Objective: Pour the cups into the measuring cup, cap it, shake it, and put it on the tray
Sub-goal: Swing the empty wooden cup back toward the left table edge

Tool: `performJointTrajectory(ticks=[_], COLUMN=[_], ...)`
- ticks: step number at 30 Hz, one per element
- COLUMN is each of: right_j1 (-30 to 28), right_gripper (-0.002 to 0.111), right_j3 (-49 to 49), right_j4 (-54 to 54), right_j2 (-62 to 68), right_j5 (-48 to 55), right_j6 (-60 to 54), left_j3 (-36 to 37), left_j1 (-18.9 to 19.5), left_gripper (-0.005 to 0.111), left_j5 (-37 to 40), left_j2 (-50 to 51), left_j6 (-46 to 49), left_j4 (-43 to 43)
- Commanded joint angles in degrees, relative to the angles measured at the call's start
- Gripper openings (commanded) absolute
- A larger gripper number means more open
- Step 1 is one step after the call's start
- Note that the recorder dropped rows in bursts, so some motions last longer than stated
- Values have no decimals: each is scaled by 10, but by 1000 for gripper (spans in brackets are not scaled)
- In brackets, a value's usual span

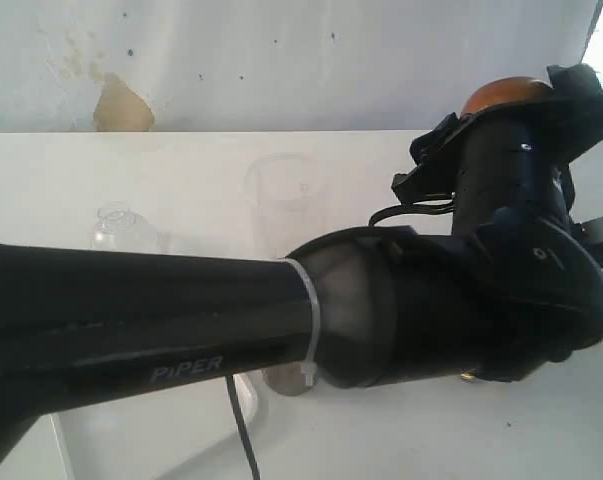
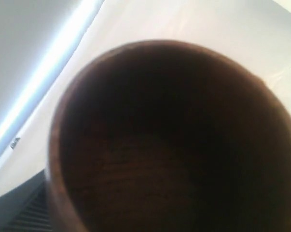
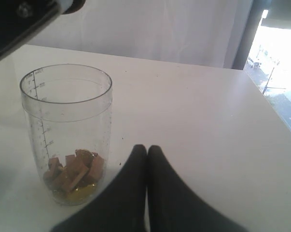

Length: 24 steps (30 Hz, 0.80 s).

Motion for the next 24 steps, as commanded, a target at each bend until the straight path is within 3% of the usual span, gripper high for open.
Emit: performJointTrajectory(ticks=[1, 3, 7, 10, 17, 24], right_j1=[-3, -3, -3, -3, -3, -3], right_gripper=[0, 0, 0, 0, 0, 0], right_j3=[0, 0, 0, 0, 0, 0], right_j4=[0, 0, 0, 0, 0, 0], right_j2=[-2, -2, -2, -2, -2, -2], right_j5=[-5, -5, -5, -5, -5, -5], right_j6=[-1, -1, -1, -1, -1, -1], left_j3=[-5, -5, -5, -5, -5, -5], left_j1=[6, 8, 15, 20, 32, 33], left_gripper=[0, 0, 0, 0, 0, 0], left_j5=[6, 4, 7, 17, -146, -220], left_j2=[-5, -5, -5, -6, -59, -117], left_j6=[-88, -144, -412, -562, -612, -596], left_j4=[7, 7, 7, -3, -175, -241])
